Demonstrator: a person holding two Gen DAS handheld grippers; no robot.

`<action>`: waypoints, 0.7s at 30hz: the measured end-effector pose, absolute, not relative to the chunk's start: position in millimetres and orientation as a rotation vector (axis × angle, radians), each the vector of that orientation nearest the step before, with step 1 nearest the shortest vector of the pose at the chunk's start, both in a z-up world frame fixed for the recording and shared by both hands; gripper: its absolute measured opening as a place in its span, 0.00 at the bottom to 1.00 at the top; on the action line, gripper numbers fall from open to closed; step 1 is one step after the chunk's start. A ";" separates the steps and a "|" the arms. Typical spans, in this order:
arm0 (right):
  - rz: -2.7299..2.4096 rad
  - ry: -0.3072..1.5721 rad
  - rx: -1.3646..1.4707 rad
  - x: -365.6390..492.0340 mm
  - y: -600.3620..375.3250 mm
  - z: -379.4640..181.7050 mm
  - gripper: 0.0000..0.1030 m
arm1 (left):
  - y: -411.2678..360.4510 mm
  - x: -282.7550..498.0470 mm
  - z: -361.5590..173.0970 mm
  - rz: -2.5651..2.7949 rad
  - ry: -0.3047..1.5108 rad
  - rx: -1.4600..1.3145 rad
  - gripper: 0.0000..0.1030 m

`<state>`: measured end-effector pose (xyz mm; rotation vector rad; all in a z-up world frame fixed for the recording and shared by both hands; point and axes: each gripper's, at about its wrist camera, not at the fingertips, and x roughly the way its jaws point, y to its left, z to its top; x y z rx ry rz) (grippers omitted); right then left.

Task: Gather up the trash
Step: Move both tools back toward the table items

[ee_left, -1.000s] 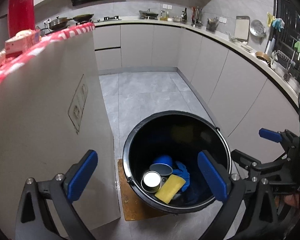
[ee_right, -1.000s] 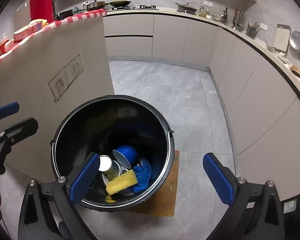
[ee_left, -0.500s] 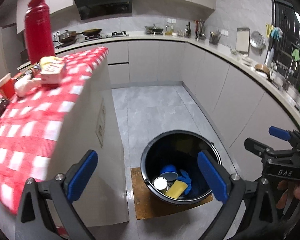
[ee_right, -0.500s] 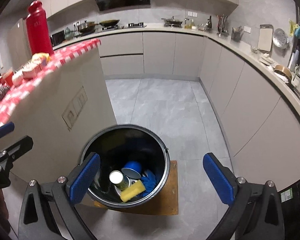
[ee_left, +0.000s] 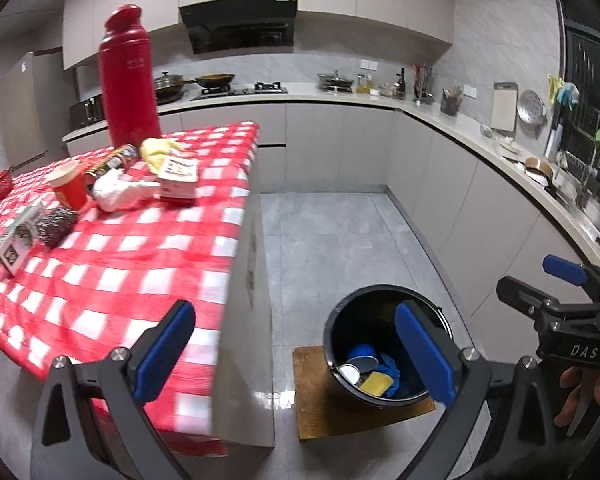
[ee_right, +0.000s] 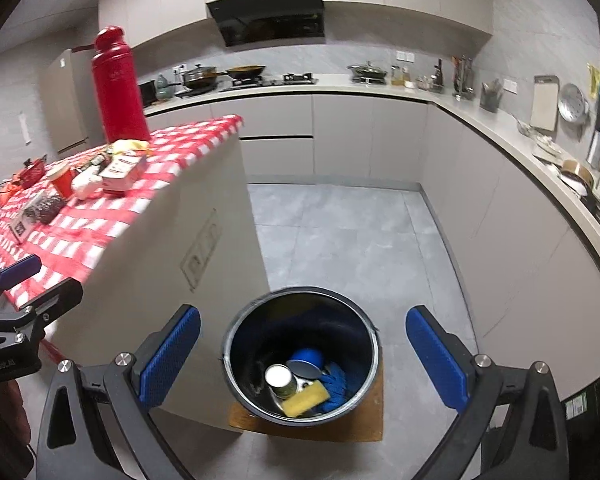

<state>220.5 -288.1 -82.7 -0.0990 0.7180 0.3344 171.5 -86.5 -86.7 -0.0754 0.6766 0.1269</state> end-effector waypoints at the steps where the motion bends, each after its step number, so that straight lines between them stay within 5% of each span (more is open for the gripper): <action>1: 0.345 0.714 -0.102 220.1 -283.5 -81.2 1.00 | -84.6 169.0 -84.7 0.131 0.673 -0.077 0.98; 21: 0.533 0.624 -0.128 199.7 -138.4 -42.4 1.00 | 65.3 117.2 -62.0 0.319 0.619 -0.192 0.98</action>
